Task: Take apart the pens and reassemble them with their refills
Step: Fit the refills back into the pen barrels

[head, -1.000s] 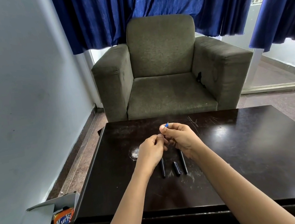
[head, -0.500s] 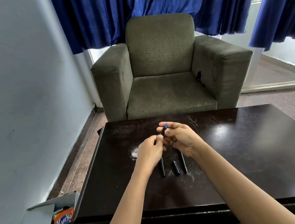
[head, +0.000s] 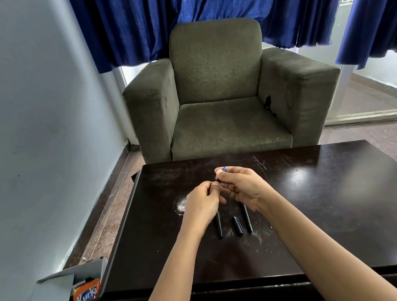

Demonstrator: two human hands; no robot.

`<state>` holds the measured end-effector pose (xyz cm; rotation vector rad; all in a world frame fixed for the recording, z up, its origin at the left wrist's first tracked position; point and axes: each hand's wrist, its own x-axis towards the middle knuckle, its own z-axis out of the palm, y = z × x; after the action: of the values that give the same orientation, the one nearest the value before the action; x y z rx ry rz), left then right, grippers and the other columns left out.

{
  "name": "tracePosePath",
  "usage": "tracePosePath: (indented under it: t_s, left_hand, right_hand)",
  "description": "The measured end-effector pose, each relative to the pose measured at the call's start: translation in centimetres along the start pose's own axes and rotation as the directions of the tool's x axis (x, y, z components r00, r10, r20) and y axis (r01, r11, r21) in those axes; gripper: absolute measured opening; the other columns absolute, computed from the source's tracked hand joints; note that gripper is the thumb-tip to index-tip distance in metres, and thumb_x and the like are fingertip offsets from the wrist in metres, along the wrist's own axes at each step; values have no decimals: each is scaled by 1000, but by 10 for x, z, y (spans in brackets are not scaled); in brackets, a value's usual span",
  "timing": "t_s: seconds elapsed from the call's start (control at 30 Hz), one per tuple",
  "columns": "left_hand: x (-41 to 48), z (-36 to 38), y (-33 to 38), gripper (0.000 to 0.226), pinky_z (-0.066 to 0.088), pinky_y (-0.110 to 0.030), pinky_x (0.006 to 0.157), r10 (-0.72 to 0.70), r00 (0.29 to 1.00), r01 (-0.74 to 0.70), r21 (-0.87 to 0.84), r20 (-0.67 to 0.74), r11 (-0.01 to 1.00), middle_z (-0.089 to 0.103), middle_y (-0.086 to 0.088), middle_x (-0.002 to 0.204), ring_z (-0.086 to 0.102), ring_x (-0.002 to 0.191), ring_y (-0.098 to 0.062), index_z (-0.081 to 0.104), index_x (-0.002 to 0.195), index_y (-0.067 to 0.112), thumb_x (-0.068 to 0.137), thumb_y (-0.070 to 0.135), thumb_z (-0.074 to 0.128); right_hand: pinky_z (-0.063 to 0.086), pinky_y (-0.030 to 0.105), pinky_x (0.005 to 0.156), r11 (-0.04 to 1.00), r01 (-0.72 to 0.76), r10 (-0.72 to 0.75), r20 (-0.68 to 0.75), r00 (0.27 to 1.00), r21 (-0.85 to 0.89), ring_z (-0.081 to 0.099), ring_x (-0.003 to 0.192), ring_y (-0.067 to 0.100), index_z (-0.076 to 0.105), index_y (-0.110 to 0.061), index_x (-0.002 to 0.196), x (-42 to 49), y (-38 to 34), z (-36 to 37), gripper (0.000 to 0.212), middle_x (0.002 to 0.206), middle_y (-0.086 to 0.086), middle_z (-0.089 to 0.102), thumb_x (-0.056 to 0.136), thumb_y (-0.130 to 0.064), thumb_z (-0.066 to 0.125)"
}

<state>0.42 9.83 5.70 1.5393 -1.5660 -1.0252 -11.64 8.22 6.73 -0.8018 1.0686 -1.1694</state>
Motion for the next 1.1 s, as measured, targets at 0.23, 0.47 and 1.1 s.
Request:
tracePosePath:
  t_s: [0.23, 0.47, 1.1]
  left_hand:
    - [-1, -1, 2, 24, 43, -25, 62, -7, 1000, 7, -34, 16, 999, 67, 6, 68, 54, 62, -6, 61, 94, 21, 99, 34, 42]
    - [-2, -2, 1, 19, 43, -25, 60, 8, 1000, -6, -68, 23, 998, 67, 5, 67, 53, 59, -5, 57, 85, 29, 98, 31, 43]
    - [-2, -2, 2, 23, 43, -23, 64, -7, 999, 7, -4, 52, 1000, 66, 6, 71, 56, 65, -3, 61, 102, 25, 100, 30, 39]
  right_hand:
    - [51, 22, 66, 1000, -5, 5, -24, 1000, 12, 62, 74, 11, 64, -8, 99, 4, -1, -2, 25, 89, 3, 67, 93, 8, 46]
    - [49, 17, 62, 998, -66, 65, -20, 998, -3, 59, 60, 5, 62, -11, 94, 3, -2, -1, 6, 79, 1, 65, 92, -7, 58]
    - [49, 13, 49, 998, -65, 65, -73, 995, 8, 59, 46, 3, 64, -6, 85, 10, 1, -5, 5, 68, 5, 61, 89, -5, 62]
